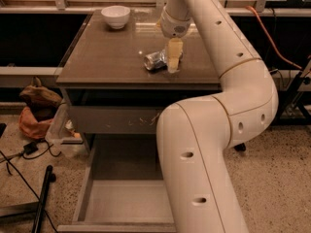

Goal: Place redbull can into middle drawer

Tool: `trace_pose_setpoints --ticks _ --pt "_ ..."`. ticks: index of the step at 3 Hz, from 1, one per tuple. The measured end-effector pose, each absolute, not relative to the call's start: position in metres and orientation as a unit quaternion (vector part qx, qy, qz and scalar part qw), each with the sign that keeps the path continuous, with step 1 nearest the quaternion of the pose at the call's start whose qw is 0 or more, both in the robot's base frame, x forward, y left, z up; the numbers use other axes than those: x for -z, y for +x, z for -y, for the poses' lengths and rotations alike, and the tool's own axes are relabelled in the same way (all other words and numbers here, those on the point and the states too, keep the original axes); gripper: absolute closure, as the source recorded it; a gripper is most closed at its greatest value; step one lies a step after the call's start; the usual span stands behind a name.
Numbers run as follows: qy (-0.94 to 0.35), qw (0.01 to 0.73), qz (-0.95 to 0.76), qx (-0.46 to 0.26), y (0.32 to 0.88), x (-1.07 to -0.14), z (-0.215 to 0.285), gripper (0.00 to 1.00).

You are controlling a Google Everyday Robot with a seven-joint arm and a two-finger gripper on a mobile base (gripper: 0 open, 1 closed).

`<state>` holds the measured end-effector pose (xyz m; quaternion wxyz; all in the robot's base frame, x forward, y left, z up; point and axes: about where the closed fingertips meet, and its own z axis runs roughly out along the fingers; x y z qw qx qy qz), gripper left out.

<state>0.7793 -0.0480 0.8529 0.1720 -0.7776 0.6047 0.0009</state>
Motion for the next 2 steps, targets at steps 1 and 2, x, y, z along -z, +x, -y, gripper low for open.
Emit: trace_pose_setpoints --ticks 1,2 --pt "-0.776 0.165 -0.609 -0.013 0.7792 -0.8401 0.0443 0.0" --pt "-0.777 0.159 -0.609 -0.021 0.7794 -0.8309 0.0411 0.0"
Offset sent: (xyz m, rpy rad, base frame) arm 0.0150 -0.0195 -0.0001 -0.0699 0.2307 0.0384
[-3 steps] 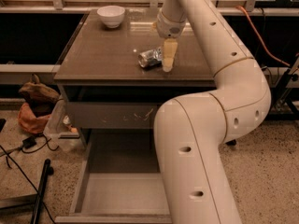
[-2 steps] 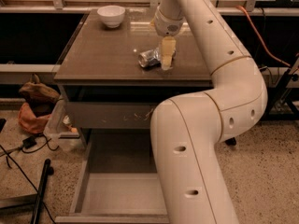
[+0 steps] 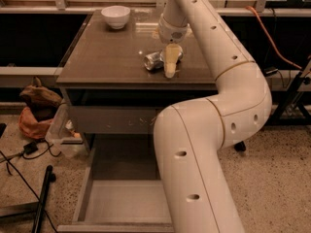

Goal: Place redbull can into middle drawer

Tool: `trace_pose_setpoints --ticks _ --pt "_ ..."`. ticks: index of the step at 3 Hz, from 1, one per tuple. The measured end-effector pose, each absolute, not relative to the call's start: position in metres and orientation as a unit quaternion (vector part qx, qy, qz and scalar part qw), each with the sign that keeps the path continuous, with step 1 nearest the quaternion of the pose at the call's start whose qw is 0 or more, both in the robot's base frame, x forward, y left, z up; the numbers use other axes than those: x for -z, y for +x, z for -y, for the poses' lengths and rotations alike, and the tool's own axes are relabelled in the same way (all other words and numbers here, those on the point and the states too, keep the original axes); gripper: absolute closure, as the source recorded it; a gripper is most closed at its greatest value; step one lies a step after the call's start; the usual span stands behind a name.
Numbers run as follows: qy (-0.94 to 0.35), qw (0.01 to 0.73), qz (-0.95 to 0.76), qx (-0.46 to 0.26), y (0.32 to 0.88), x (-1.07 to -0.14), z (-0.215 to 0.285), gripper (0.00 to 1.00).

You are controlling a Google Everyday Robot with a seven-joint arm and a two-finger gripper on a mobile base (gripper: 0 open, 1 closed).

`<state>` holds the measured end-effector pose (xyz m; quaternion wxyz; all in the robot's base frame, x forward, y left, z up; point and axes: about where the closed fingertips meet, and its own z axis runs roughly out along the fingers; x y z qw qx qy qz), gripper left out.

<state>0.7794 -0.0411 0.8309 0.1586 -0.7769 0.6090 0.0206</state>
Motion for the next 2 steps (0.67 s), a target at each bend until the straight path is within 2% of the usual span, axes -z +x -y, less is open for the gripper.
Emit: trace_pose_setpoints --ticks 1,2 --pt "-0.774 0.174 -0.609 -0.013 0.7894 -0.8297 0.0362 0.17" --pt "-0.772 0.184 -0.608 -0.008 0.7966 -0.8274 0.0321 0.4"
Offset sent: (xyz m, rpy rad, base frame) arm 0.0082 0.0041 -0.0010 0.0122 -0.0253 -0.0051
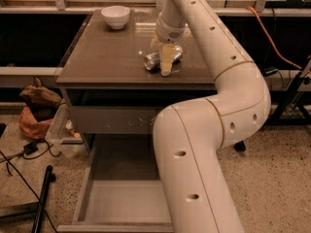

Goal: Place redbull can into middle drawer

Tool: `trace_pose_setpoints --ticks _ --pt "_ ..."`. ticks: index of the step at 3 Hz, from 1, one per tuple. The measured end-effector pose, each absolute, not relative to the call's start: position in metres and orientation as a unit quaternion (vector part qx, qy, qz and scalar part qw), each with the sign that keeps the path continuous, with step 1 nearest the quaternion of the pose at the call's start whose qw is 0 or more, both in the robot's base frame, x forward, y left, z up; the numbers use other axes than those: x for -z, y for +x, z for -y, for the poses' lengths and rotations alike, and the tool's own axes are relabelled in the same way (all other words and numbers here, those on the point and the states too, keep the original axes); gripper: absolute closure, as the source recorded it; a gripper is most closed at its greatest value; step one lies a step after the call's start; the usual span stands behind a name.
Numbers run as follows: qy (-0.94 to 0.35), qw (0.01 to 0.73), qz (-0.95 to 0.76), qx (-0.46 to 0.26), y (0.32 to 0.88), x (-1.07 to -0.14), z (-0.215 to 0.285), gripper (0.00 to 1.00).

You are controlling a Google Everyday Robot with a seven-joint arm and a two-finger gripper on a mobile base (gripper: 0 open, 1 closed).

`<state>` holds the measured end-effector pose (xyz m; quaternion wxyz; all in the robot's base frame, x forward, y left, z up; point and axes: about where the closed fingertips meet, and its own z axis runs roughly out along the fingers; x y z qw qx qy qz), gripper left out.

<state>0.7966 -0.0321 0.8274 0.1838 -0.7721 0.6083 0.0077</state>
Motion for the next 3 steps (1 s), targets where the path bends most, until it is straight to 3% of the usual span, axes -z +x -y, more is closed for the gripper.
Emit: trace_pose_setpoints --ticks 2,3 --pt "-0.772 0.185 -0.608 -0.007 0.795 -0.835 0.031 0.87" --pt "-0.752 0.209 -0.626 0.003 0.79 -0.87 0.042 1.0"
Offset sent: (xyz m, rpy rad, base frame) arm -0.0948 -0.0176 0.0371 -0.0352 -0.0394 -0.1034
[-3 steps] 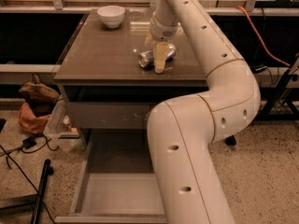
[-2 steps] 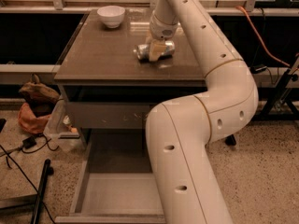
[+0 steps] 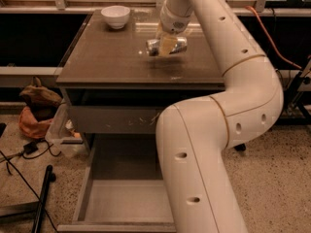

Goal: Place redbull can into middle drawer

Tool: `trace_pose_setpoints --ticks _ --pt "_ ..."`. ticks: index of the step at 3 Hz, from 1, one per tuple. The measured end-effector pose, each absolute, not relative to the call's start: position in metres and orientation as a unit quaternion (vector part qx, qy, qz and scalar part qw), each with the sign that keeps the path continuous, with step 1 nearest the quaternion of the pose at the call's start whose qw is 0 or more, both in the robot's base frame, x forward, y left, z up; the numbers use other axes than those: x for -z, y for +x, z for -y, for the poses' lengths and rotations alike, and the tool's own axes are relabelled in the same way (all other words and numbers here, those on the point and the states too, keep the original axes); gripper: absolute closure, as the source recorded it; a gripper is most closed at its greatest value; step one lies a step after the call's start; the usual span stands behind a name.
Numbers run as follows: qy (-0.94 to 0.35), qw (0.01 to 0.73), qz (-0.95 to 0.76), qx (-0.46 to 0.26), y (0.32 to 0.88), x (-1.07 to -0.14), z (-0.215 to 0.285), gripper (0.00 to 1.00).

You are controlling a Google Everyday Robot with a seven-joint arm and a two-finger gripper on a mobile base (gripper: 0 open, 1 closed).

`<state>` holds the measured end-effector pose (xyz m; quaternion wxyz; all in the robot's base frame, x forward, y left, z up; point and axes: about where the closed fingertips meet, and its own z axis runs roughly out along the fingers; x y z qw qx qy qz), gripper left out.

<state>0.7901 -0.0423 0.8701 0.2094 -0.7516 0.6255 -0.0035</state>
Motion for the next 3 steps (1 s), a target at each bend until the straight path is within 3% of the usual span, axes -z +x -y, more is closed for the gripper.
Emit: trace_pose_setpoints --ticks 3 --pt "-0.735 0.233 -0.634 -0.048 0.769 -0.871 0.041 1.0"
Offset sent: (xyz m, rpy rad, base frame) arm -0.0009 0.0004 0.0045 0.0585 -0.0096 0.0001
